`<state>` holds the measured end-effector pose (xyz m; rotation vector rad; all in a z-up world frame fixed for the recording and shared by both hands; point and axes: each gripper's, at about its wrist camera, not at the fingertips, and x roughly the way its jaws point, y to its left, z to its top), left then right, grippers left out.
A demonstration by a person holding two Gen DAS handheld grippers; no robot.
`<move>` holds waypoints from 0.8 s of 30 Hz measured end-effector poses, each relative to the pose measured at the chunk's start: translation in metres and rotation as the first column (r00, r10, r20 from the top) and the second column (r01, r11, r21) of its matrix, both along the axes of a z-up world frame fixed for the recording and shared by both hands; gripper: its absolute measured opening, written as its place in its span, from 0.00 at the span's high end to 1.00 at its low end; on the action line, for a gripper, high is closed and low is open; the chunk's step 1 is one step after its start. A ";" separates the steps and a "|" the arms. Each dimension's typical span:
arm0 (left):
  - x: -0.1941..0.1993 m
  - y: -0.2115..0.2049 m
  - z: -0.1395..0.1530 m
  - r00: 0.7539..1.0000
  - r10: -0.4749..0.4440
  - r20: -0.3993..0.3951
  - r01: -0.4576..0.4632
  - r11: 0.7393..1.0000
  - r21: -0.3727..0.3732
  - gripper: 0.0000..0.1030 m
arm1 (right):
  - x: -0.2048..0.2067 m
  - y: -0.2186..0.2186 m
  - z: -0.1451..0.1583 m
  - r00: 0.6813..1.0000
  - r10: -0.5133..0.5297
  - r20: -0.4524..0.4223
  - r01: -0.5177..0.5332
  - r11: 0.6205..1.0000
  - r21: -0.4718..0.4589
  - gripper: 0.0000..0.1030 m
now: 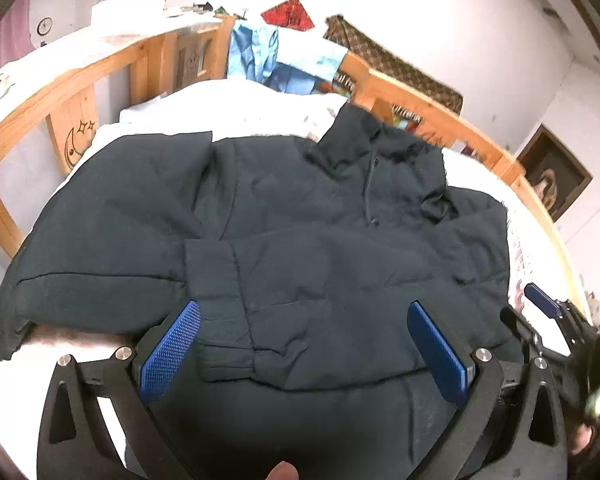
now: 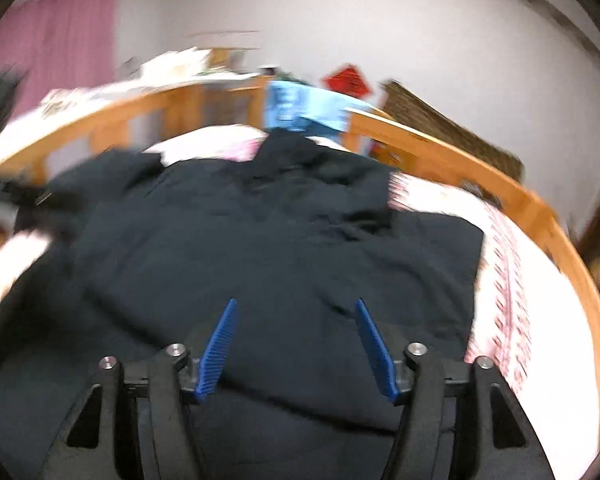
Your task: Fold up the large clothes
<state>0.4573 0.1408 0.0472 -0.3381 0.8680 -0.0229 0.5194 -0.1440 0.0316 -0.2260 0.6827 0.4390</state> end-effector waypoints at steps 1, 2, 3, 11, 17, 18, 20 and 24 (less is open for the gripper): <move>0.001 -0.002 0.001 1.000 0.010 0.007 -0.010 1.000 -0.002 0.01 | 0.016 -0.012 -0.003 0.997 -0.071 -0.024 0.071 0.998 0.001 0.38; 0.004 -0.004 0.000 1.000 0.022 -0.003 -0.022 1.000 0.014 0.01 | 0.025 -0.024 -0.007 0.993 -0.113 -0.038 0.113 0.994 -0.007 0.38; 0.010 -0.006 -0.002 0.999 0.044 -0.032 -0.042 0.998 0.055 0.01 | 0.041 -0.030 -0.017 0.985 -0.159 -0.068 0.157 0.987 -0.028 0.38; 0.058 -0.004 -0.086 0.957 0.144 -0.252 -0.073 0.960 0.271 0.01 | 0.093 -0.048 -0.092 0.937 -0.266 -0.228 0.240 0.961 -0.138 0.37; 0.041 0.009 -0.080 0.966 0.160 -0.205 -0.114 0.969 0.218 0.01 | 0.083 -0.034 -0.077 0.948 -0.259 -0.186 0.237 0.962 -0.133 0.35; 0.031 0.014 -0.072 0.970 0.161 -0.181 -0.126 0.973 0.194 0.01 | 0.078 -0.030 -0.070 0.953 -0.248 -0.177 0.231 0.967 -0.112 0.33; 0.005 0.033 -0.058 0.972 0.185 -0.147 -0.164 0.976 0.146 0.01 | 0.067 -0.014 -0.053 0.966 -0.213 -0.149 0.205 0.977 -0.066 0.24; -0.054 0.092 -0.040 0.926 0.343 -0.159 -0.349 0.937 -0.008 0.01 | 0.050 0.035 -0.033 0.982 -0.127 -0.142 0.129 0.992 0.003 0.21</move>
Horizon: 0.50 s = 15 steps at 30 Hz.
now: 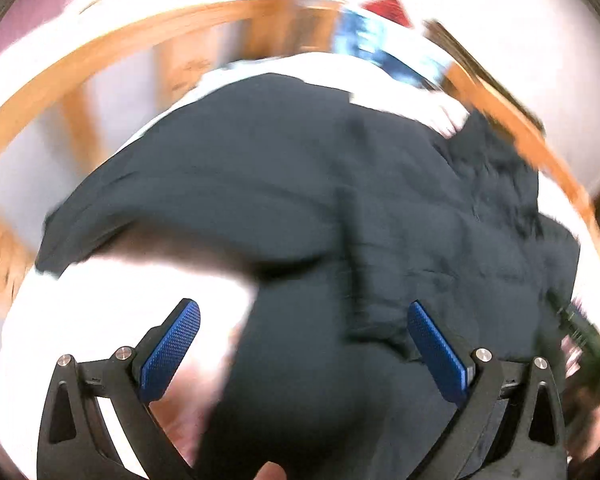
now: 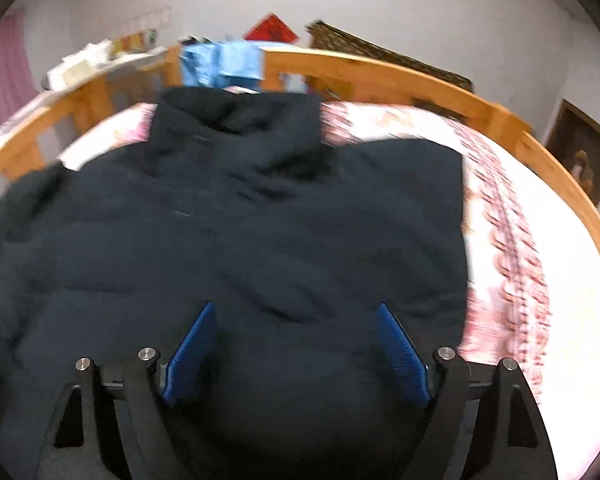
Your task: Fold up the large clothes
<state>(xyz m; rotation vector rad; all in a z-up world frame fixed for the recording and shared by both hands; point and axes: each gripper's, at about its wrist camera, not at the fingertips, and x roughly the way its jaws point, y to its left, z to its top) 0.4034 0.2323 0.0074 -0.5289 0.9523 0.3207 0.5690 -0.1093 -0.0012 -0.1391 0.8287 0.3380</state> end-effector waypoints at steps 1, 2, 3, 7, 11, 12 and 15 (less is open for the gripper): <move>-0.015 0.022 0.001 0.997 0.072 0.004 -0.071 0.996 -0.059 0.01 | -0.004 0.017 0.003 0.999 0.032 0.000 -0.032 0.999 0.013 0.21; -0.025 0.038 0.001 0.992 0.128 0.004 -0.127 0.987 -0.098 0.01 | -0.008 0.037 0.006 0.998 0.068 0.000 -0.068 0.997 0.025 0.21; -0.039 0.062 -0.003 0.978 0.211 -0.001 -0.209 0.967 -0.147 0.01 | -0.009 0.051 0.008 0.996 0.094 -0.001 -0.093 0.995 0.032 0.20; -0.071 0.135 -0.024 0.894 0.446 -0.044 -0.440 0.856 -0.271 0.01 | -0.021 0.123 0.008 0.976 0.216 -0.009 -0.215 0.976 0.030 0.20; -0.079 0.177 -0.045 0.830 0.556 -0.056 -0.536 0.764 -0.360 0.01 | -0.032 0.171 0.001 0.964 0.266 0.006 -0.266 0.964 -0.011 0.20; -0.079 0.182 -0.050 0.816 0.574 -0.065 -0.552 0.741 -0.384 0.01 | -0.033 0.181 0.000 0.964 0.267 0.012 -0.267 0.963 -0.024 0.20; -0.075 0.200 -0.071 0.780 0.617 -0.103 -0.585 0.659 -0.473 0.03 | -0.032 0.190 -0.006 0.969 0.249 0.007 -0.248 0.968 -0.042 0.20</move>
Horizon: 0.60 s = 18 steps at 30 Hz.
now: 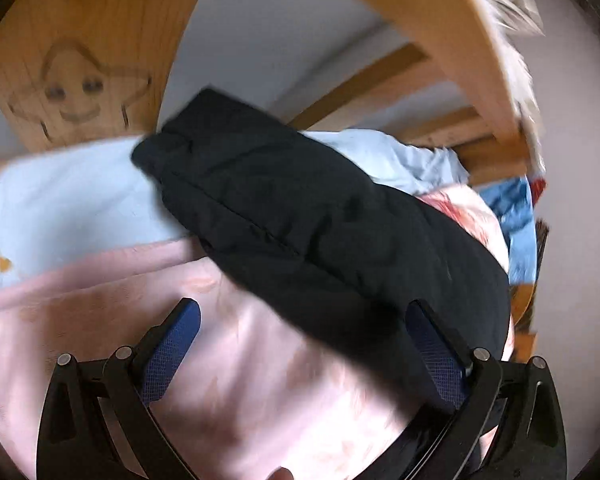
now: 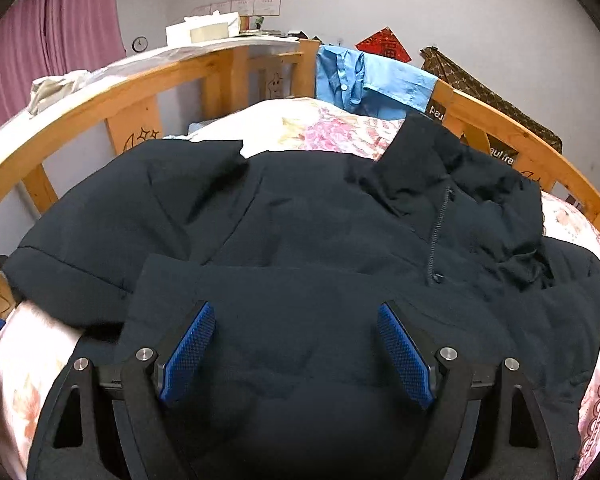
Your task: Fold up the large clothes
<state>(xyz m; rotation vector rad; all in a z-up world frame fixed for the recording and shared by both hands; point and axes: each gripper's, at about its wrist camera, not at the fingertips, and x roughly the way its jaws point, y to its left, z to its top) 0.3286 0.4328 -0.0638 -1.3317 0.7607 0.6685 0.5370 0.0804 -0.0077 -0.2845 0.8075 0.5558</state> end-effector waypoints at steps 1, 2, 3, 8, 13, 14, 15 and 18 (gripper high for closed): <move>0.001 0.004 -0.007 1.000 0.022 0.008 -0.021 0.999 -0.029 0.03 | 0.000 0.001 -0.003 1.000 -0.007 -0.006 0.007 1.000 -0.005 0.20; -0.001 0.010 -0.012 0.999 0.040 0.014 -0.040 0.998 -0.049 0.04 | 0.001 0.003 -0.007 1.000 -0.013 -0.024 0.013 1.000 -0.006 0.20; -0.002 0.013 -0.017 0.998 0.060 0.018 -0.058 0.996 -0.071 0.10 | 0.004 0.004 -0.012 0.999 -0.015 -0.034 0.015 1.000 -0.008 0.20; -0.012 0.031 -0.030 0.992 0.116 0.047 -0.108 0.983 -0.146 0.51 | 0.008 0.007 -0.019 0.999 -0.025 -0.034 0.024 0.999 -0.024 0.20; -0.015 0.029 -0.012 0.995 0.067 0.074 -0.066 0.998 -0.020 0.95 | 0.009 0.005 -0.017 0.998 -0.065 0.019 0.066 0.997 -0.027 0.20; -0.016 0.026 -0.004 0.996 0.056 0.076 -0.057 0.998 0.020 0.95 | 0.010 0.005 -0.019 0.998 -0.067 0.011 0.067 0.997 -0.024 0.20; -0.017 0.021 0.004 0.996 0.041 0.078 -0.046 0.997 0.060 0.96 | 0.011 0.005 -0.021 0.998 -0.066 0.002 0.066 0.997 -0.027 0.20; -0.011 0.003 0.032 0.996 -0.009 0.090 -0.007 0.985 0.175 0.96 | 0.017 0.010 -0.039 0.998 -0.048 -0.027 0.046 0.997 -0.066 0.15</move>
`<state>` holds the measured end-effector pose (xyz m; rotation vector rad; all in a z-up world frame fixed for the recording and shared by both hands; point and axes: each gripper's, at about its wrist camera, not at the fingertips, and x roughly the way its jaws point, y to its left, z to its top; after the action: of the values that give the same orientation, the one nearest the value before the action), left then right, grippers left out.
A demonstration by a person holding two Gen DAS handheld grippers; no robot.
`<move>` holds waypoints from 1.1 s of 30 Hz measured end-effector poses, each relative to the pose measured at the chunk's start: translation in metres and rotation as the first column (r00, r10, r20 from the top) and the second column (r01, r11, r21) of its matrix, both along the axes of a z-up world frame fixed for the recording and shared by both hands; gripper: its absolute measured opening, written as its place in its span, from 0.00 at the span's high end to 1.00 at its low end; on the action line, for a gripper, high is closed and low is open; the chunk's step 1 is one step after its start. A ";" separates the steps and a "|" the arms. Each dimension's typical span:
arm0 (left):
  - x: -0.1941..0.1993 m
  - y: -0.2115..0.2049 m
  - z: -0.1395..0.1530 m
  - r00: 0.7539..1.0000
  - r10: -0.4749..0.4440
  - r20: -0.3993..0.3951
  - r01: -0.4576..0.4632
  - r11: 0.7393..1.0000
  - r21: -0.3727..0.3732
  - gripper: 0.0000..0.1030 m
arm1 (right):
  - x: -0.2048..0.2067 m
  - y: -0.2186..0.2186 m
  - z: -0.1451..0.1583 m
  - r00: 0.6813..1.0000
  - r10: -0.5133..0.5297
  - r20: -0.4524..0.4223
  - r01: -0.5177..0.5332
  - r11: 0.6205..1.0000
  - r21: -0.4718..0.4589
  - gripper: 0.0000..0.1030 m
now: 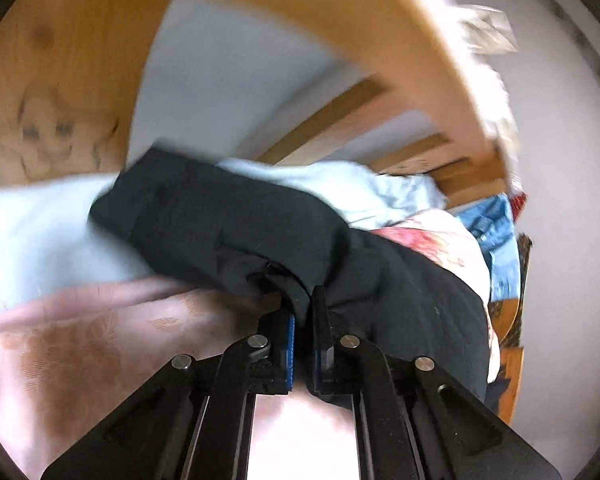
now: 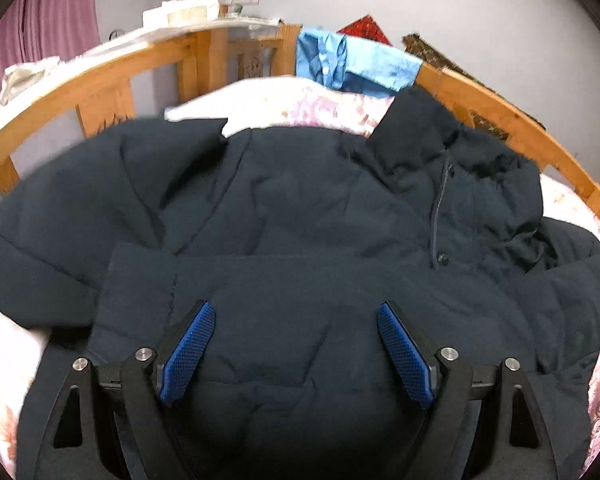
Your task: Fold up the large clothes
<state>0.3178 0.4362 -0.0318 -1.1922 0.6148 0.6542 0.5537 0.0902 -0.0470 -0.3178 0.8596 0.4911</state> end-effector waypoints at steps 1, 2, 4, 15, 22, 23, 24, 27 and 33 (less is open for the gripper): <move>0.003 -0.007 0.011 1.000 -0.017 0.008 0.017 0.999 0.039 0.96 | 0.003 0.002 -0.007 1.000 0.011 -0.013 -0.011 1.000 -0.015 0.13; 0.006 -0.015 0.022 0.999 -0.035 0.015 0.033 0.997 0.075 0.97 | 0.004 0.003 -0.009 1.000 0.015 -0.020 -0.015 1.000 -0.015 0.13; 0.011 -0.029 0.046 0.997 -0.069 0.028 0.063 0.985 0.158 0.97 | 0.004 -0.005 -0.002 0.999 0.011 -0.030 -0.010 0.999 0.036 0.13; 0.075 -0.139 0.181 0.913 -0.403 0.064 0.296 0.762 0.576 0.97 | 0.007 -0.099 0.036 0.997 -0.070 -0.020 0.072 0.981 0.178 0.13; 0.126 -0.272 0.217 0.671 -0.741 -0.015 0.557 0.491 0.670 0.97 | 0.016 -0.217 0.050 0.964 -0.264 -0.022 0.262 0.936 0.235 0.13; 0.129 -0.289 0.215 0.642 -0.766 -0.035 0.584 0.459 0.670 0.96 | 0.018 -0.233 0.050 0.956 -0.291 -0.024 0.288 0.928 0.237 0.13; 0.134 -0.312 0.209 0.595 -0.802 -0.056 0.621 0.415 0.665 0.96 | 0.021 -0.250 0.050 0.948 -0.317 -0.028 0.314 0.919 0.239 0.13; 0.146 -0.360 0.184 0.472 -0.877 -0.093 0.718 0.321 0.618 0.85 | 0.021 -0.292 0.048 0.922 -0.385 -0.045 0.384 0.889 0.250 0.13; 0.153 -0.435 0.112 0.238 -0.964 -0.116 0.864 0.155 0.480 0.48 | 0.017 -0.365 0.039 0.869 -0.479 -0.122 0.492 0.814 0.310 0.13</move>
<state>0.4711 0.0015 0.0800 -0.2095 0.8124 -0.4509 0.5709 -0.2745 -0.0080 0.2274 0.8409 0.1526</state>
